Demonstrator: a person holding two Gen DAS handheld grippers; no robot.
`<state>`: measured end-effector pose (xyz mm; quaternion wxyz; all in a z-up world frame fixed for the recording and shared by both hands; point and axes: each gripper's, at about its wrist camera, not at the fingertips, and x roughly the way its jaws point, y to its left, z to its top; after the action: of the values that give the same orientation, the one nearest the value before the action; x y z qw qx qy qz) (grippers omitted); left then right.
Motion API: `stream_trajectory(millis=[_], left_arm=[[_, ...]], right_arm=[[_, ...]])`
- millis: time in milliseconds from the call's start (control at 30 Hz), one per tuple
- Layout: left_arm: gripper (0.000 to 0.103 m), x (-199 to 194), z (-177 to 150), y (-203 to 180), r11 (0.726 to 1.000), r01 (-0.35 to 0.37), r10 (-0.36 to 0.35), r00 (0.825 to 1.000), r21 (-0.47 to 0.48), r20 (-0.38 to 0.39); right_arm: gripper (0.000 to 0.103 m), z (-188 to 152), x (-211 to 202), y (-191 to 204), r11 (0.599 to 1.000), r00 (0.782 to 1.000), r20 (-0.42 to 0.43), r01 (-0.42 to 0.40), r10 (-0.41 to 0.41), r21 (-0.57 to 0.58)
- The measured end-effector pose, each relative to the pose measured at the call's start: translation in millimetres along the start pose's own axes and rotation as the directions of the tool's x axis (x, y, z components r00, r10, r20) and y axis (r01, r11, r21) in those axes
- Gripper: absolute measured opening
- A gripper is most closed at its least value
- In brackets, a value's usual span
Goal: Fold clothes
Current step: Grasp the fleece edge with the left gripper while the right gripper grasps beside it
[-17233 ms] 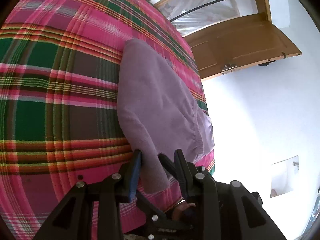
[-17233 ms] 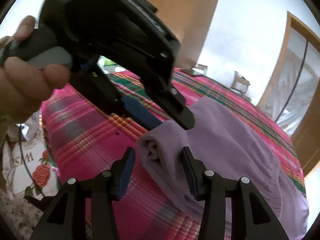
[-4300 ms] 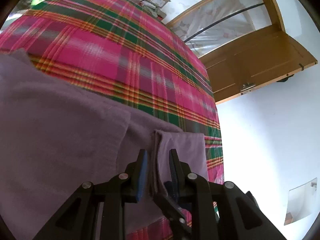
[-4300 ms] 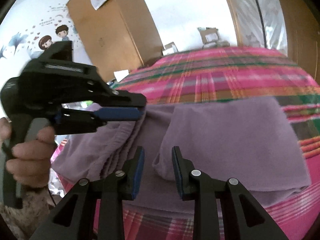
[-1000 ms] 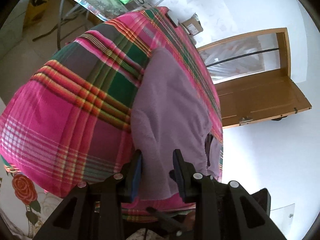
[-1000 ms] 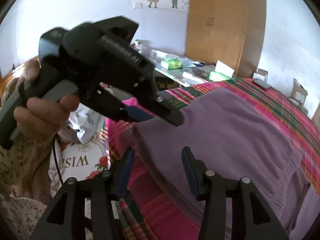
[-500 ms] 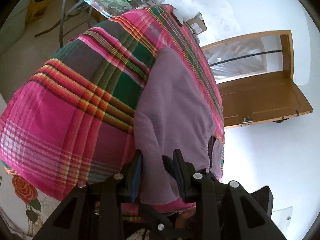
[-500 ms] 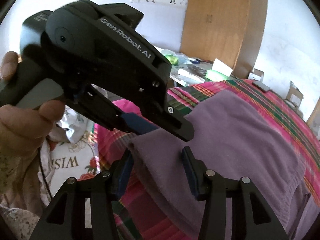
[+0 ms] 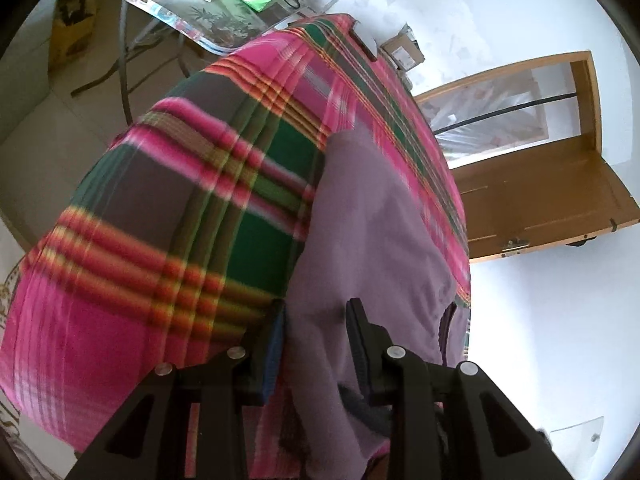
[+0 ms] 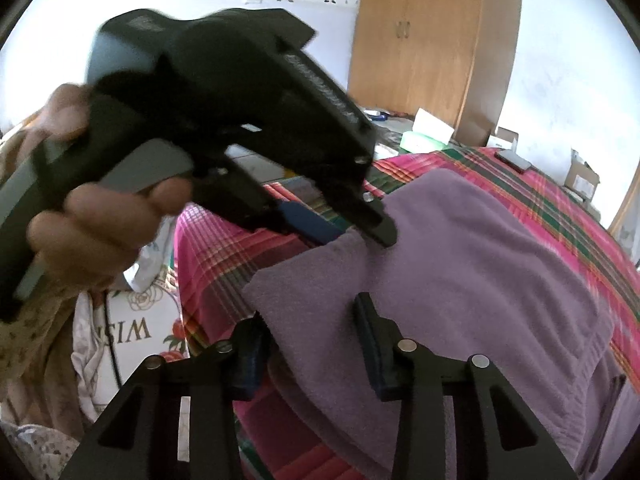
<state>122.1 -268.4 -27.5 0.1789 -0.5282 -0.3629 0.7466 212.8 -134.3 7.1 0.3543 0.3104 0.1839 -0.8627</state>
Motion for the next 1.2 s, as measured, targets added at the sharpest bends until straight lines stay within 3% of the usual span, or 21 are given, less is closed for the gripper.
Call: stream_trajectory(millis=[300, 633, 1033, 1200], left_arm=[[0.031, 23.1, 36.5, -17.1, 0.999, -0.003, 0.004, 1.0, 0.035, -0.021], [0.031, 35.7, 67.9, -16.8, 0.999, 0.032, -0.032, 0.997, 0.008, -0.065], [0.019, 29.6, 65.2, -26.6, 1.0, 0.017, -0.017, 0.999, 0.003, -0.041], [0.018, 22.0, 62.9, -39.3, 1.0, 0.0, 0.0, 1.0, 0.024, -0.023]], right_arm=[[0.038, -0.5, 1.3, -5.5, 1.0, 1.0, 0.005, -0.019, 0.019, 0.014], [0.036, 2.2, 3.9, -13.1, 0.999, 0.999, 0.015, -0.038, 0.038, 0.022], [0.015, 0.4, -3.3, -15.2, 0.999, 0.999, 0.03, -0.022, 0.02, 0.049], [0.013, 1.8, -15.2, -13.2, 0.999, 0.998, 0.065, 0.002, -0.005, 0.049]])
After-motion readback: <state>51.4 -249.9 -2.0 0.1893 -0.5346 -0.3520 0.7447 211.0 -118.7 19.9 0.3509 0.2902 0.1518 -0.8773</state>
